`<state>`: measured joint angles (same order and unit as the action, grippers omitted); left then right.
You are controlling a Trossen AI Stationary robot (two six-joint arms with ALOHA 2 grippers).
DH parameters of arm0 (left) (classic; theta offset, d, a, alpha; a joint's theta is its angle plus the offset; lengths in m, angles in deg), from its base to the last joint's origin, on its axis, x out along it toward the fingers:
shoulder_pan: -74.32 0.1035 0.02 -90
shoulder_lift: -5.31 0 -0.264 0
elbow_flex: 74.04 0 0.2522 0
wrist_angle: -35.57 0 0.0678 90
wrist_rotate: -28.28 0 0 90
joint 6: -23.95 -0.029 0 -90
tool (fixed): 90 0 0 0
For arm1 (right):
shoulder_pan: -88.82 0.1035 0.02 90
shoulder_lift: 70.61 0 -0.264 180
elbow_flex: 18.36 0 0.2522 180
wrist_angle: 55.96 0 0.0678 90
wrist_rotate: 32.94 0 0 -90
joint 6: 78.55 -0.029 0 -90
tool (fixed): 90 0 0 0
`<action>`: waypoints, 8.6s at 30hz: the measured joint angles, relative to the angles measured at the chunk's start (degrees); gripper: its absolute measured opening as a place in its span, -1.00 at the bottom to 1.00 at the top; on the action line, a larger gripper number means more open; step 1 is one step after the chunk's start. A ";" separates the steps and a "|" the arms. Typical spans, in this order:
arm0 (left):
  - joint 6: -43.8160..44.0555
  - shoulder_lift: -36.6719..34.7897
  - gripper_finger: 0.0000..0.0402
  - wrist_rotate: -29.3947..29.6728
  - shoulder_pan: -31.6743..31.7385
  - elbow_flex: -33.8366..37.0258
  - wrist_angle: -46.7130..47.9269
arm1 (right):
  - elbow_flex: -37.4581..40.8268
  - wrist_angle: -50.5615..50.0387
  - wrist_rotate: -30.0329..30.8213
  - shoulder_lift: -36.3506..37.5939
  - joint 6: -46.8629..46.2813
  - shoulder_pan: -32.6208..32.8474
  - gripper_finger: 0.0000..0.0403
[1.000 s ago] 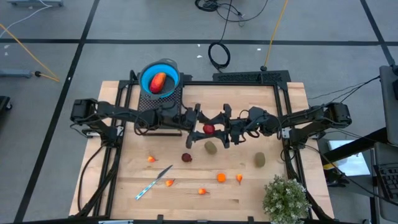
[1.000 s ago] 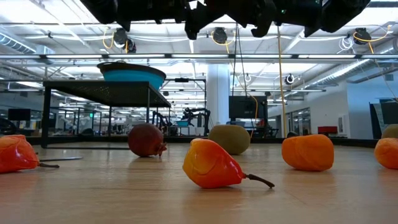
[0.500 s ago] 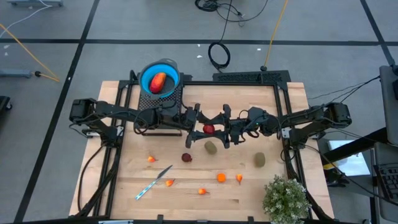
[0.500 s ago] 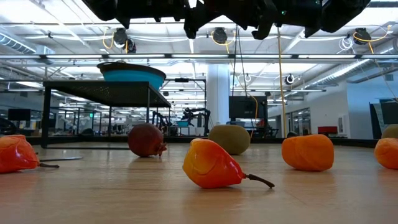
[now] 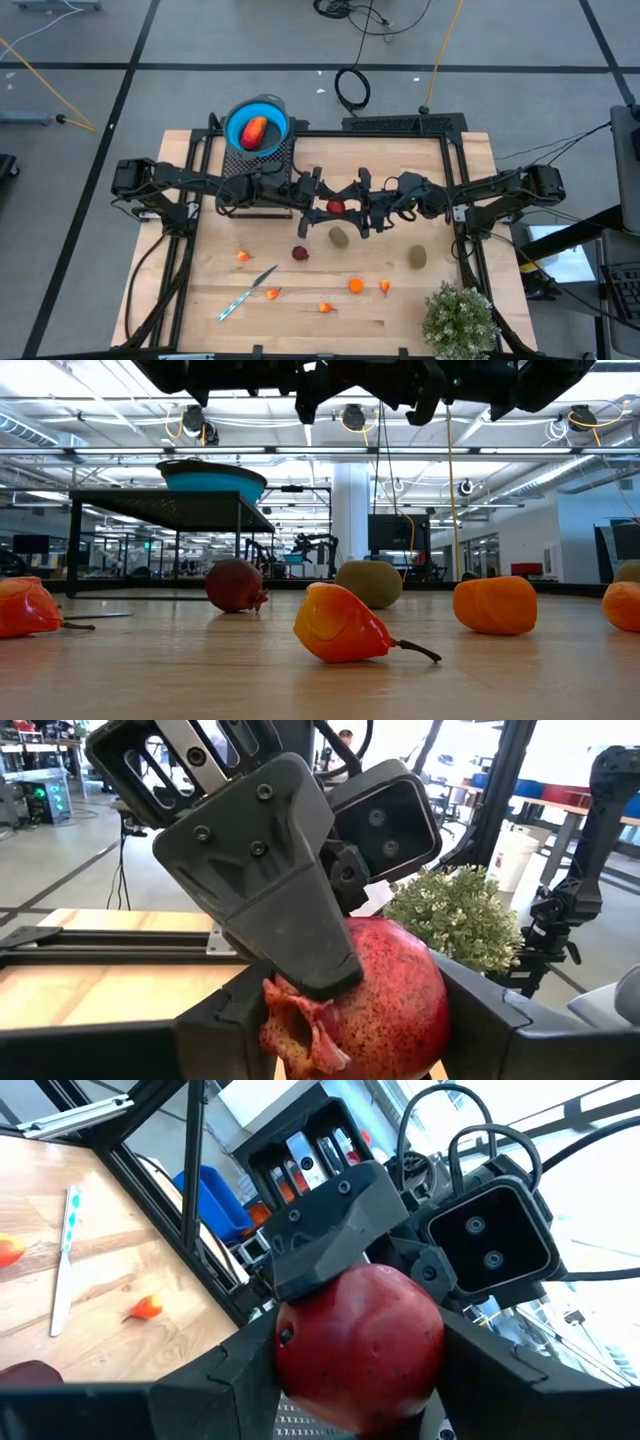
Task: Pick & Place Fruit
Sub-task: Put the right pomegranate into the blue strainer bowl on the shelf, then put the pomegranate into the blue strainer bowl on the shelf
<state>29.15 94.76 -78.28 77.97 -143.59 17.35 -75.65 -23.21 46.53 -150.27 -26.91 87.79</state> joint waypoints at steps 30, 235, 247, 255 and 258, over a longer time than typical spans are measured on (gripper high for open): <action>-0.26 -6.01 -0.01 11.95 5.22 0.03 20.79 | 4.10 -15.81 32.63 1.45 -0.66 4.96 0.30; 9.09 -14.19 -0.11 19.59 38.92 -28.06 84.74 | 30.47 -15.04 -7.64 45.15 -32.96 -3.52 -1.00; 4.97 -15.28 -0.65 19.58 23.00 -28.06 81.66 | 30.47 -15.05 -7.64 45.13 -32.96 -3.52 -1.00; 4.37 -15.21 -0.98 19.61 11.18 -28.06 79.86 | 30.47 -15.07 -7.64 45.13 -32.96 -3.52 -1.00; 4.39 -15.23 -0.95 19.63 6.84 -27.26 79.04 | 30.47 -15.07 -7.64 45.16 -32.96 -3.51 -1.00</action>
<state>33.54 79.52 -58.65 84.81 -170.85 96.39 -45.18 -38.28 38.88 -105.11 -59.88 84.28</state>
